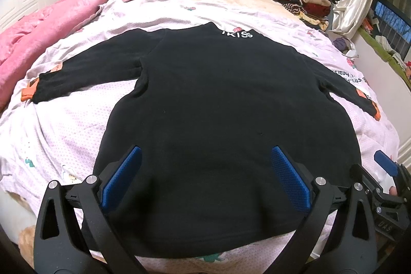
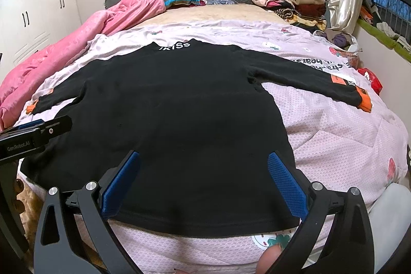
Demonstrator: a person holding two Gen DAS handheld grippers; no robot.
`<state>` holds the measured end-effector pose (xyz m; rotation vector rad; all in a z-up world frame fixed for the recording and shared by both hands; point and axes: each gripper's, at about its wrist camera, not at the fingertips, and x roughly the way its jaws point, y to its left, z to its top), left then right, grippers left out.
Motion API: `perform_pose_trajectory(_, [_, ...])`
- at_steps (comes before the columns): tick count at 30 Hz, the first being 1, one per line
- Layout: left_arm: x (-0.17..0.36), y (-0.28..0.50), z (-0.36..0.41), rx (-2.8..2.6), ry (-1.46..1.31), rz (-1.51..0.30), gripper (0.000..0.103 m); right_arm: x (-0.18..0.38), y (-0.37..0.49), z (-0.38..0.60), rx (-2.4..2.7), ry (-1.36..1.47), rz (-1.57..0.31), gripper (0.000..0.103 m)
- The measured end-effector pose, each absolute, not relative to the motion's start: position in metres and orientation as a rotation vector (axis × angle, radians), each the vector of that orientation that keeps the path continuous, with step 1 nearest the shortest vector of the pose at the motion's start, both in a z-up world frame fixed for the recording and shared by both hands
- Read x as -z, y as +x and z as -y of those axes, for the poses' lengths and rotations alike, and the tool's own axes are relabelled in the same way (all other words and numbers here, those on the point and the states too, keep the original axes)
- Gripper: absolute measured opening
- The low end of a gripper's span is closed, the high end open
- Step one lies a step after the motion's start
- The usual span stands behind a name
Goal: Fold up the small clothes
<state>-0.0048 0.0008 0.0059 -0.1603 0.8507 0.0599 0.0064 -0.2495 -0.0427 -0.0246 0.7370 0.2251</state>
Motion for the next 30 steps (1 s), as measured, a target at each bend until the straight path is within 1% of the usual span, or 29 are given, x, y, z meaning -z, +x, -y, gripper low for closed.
perform_pose_trajectory(30, [-0.0069, -0.0032, -0.0042, -0.054, -0.157, -0.849, 0.094, 0.0414, 0.0077, 0.244, -0.242, -0.033, -0.729, 0.099])
